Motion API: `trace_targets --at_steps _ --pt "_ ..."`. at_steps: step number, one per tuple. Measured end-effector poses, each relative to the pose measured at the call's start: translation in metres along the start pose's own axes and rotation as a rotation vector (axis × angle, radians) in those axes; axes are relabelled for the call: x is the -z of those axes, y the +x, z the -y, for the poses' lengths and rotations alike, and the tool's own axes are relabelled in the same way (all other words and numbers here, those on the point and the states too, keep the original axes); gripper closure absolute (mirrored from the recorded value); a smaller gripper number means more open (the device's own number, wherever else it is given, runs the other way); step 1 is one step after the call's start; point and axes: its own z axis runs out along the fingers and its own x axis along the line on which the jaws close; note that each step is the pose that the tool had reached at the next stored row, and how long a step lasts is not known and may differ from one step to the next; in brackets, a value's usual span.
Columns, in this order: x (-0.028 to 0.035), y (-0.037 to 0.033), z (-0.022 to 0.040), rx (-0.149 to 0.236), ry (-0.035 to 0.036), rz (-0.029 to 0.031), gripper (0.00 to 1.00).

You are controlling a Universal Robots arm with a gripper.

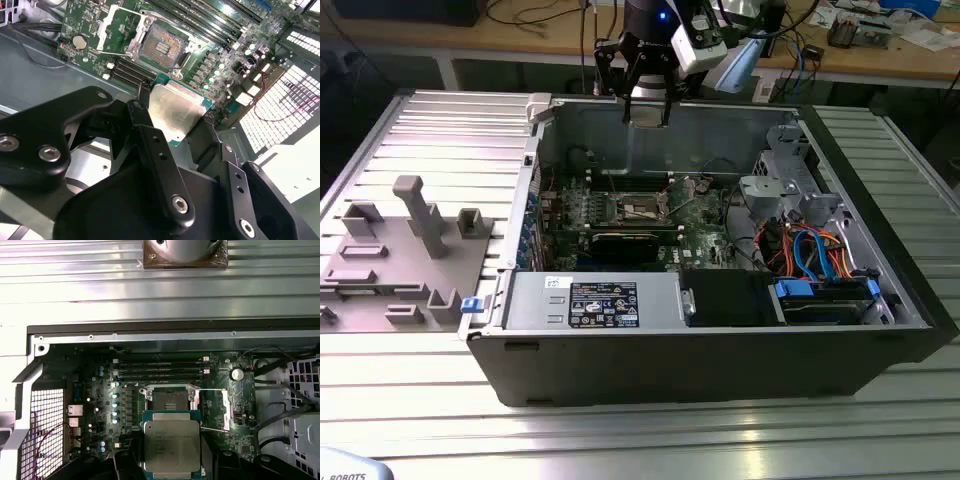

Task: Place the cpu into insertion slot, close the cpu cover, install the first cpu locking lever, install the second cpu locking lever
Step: 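Place the cpu into insertion slot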

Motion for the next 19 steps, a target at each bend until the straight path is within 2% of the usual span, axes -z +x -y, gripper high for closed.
trace_targets --at_steps 19 --pt "-0.0034 0.0015 0.0004 0.0 0.0002 -0.0001 0.45"
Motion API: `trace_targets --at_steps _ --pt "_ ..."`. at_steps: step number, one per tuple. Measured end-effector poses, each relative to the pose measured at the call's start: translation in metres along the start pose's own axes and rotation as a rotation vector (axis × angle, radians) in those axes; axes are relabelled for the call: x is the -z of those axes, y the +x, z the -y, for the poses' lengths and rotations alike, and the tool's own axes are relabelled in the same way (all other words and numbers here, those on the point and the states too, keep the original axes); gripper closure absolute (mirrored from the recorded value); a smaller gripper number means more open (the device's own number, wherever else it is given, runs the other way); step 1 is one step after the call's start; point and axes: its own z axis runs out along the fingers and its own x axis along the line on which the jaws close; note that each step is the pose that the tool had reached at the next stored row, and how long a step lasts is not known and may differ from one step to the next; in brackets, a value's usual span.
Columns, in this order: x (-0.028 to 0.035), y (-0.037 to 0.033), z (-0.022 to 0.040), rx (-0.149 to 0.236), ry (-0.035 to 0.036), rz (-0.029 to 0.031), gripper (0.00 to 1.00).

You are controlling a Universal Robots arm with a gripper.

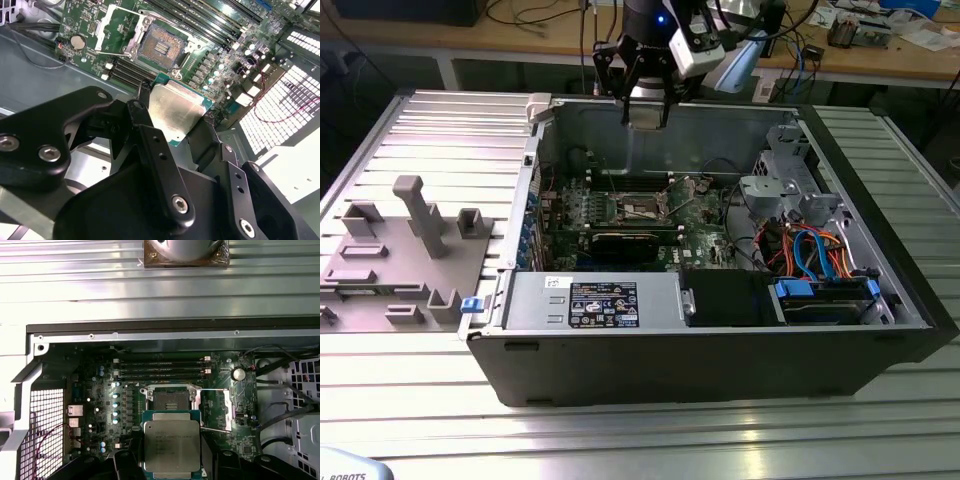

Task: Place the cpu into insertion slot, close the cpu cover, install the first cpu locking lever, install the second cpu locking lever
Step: 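Place the cpu into insertion slot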

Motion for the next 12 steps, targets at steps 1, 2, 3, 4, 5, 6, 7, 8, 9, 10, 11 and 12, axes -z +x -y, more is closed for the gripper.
trace_targets --at_steps 1,2,3,4,5,6,7,8,9,10,11,12 --pt "-0.0003 0.0 0.0 0.0 -0.0001 0.0 0.45" --pt "-0.0004 0.0 0.0 0.0 0.0 0.0 0.45" --pt "-0.0007 0.0 0.0001 0.0 0.0 0.0 0.45" --pt "-0.0009 0.0 0.0001 0.0 0.0 0.0 0.45" --pt "-0.0011 0.0 0.0001 0.0 0.0 0.0 0.45" --pt "-0.0013 0.0 0.0001 0.0 0.0 0.0 0.45" --pt "-0.0014 0.0001 0.0002 0.0 0.0 0.0 0.45" --pt "-0.0016 0.0001 0.0002 0.0 0.0 0.0 0.45" --pt "-0.0018 0.0001 0.0002 0.0 0.0 0.0001 0.45" --pt "-0.0021 0.0001 0.0002 0.0 -0.0001 0.0 0.45" --pt "-0.0023 0.0001 0.0002 0.0 0.0 0.0 0.45" --pt "-0.0025 0.0001 0.0002 0.0 0.0 0.0 0.45"
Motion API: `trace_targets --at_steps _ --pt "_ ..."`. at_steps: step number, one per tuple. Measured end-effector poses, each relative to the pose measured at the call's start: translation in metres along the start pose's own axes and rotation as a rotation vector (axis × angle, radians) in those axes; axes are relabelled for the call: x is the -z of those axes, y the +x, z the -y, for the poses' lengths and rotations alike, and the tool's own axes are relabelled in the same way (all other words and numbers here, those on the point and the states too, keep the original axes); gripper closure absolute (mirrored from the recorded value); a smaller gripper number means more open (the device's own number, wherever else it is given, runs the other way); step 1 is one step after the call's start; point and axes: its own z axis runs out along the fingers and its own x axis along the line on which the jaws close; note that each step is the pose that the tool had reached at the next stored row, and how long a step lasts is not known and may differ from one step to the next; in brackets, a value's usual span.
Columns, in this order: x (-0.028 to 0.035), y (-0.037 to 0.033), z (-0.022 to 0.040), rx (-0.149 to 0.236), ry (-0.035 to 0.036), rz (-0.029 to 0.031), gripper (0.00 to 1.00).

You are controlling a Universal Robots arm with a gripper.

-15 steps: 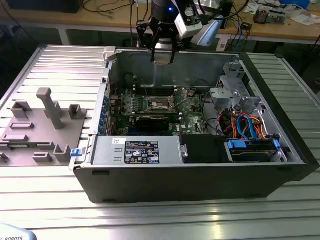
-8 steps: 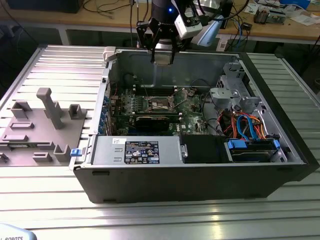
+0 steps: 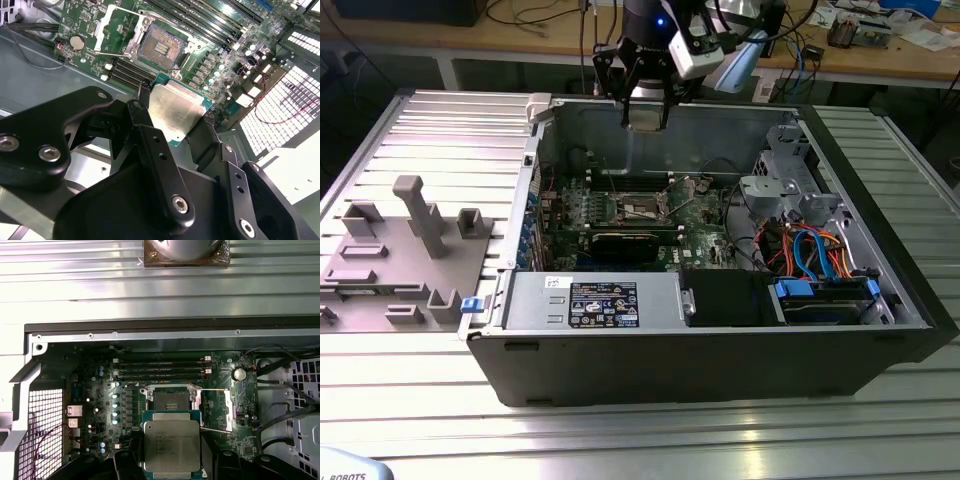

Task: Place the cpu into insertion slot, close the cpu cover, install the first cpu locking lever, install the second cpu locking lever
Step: 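Place the cpu into insertion slot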

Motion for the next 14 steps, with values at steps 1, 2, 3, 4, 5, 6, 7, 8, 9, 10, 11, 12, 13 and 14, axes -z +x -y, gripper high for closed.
trace_targets --at_steps 1,2,3,4,5,6,7,8,9,10,11,12,13,14 --pt "-0.0001 0.0 0.0 0.0 0.0 0.0 0.45" --pt "-0.0003 0.0 0.0 0.0 0.0 0.0 0.45" --pt "-0.0005 0.0 0.0 0.0 -0.0001 0.0 0.45" --pt "-0.0007 0.0 0.0001 0.0 0.0 0.0 0.45" --pt "-0.0013 0.0 0.0001 0.0 -0.0001 0.0 0.45" --pt "-0.0021 0.0 0.0002 0.0 -0.0001 0.0 0.45" --pt "-0.0022 0.0 0.0002 0.0 -0.0001 0.0 0.45" --pt "-0.0024 0.0 0.0002 0.0 0.0 0.0 0.45" --pt "-0.0026 0.0 0.0002 0.0 -0.0001 0.0 0.45" --pt "-0.0028 0.0 0.0002 0.0 -0.0001 0.0 0.45" --pt "-0.003 0.0 0.0003 0.0 0.0 0.0 0.45" --pt "-0.0037 0.0 0.0003 0.0 0.0 0.0 0.45" --pt "-0.0044 0.0 0.0004 0.0 0.0 0.0 0.45" --pt "-0.0045 0.0 0.0004 0.0 0.0 0.0 0.45"
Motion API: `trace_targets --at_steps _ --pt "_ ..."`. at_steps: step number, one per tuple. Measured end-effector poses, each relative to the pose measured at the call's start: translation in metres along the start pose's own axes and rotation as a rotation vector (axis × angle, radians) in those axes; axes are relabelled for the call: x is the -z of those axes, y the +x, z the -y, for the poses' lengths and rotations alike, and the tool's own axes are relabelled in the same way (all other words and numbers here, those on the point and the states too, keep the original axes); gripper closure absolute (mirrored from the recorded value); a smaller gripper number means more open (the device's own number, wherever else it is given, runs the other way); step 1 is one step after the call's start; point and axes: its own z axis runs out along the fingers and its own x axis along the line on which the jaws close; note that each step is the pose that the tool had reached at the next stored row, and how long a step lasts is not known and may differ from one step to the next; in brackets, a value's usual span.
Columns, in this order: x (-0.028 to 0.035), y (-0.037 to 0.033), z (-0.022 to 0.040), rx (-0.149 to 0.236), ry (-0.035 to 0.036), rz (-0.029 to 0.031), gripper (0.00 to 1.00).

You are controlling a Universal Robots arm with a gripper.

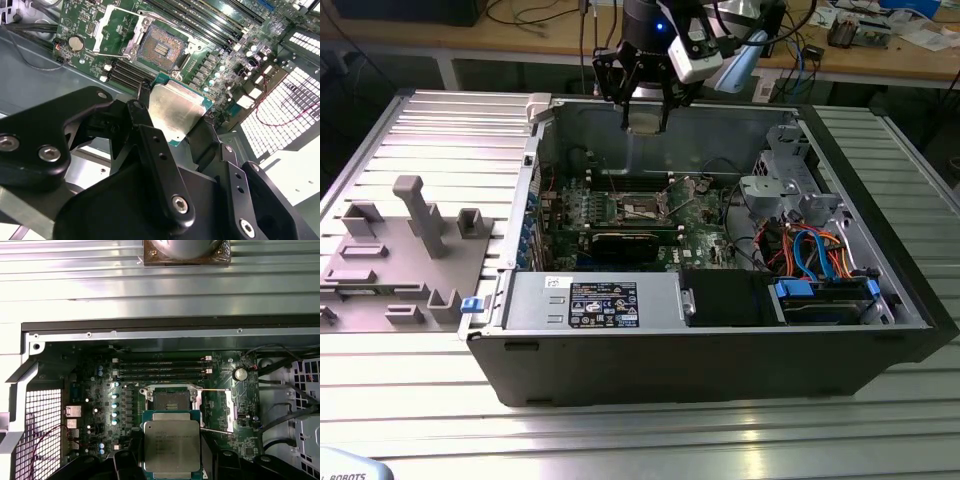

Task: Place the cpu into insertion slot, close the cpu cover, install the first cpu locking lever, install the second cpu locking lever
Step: 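Place the cpu into insertion slot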

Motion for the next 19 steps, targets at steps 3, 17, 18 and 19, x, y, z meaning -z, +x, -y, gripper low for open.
trace_targets --at_steps 3,17,18,19 --pt "-0.0005 0.0 0.0 0.0 0.0 0.0 0.45" --pt "-0.0057 0.0001 0.0005 0.0 0.0 -0.0001 0.45" --pt "-0.0063 0.0001 0.0006 0.0 0.0 0.0 0.45" --pt "-0.0064 0.0001 0.0006 0.0 0.0 0.0 0.45"
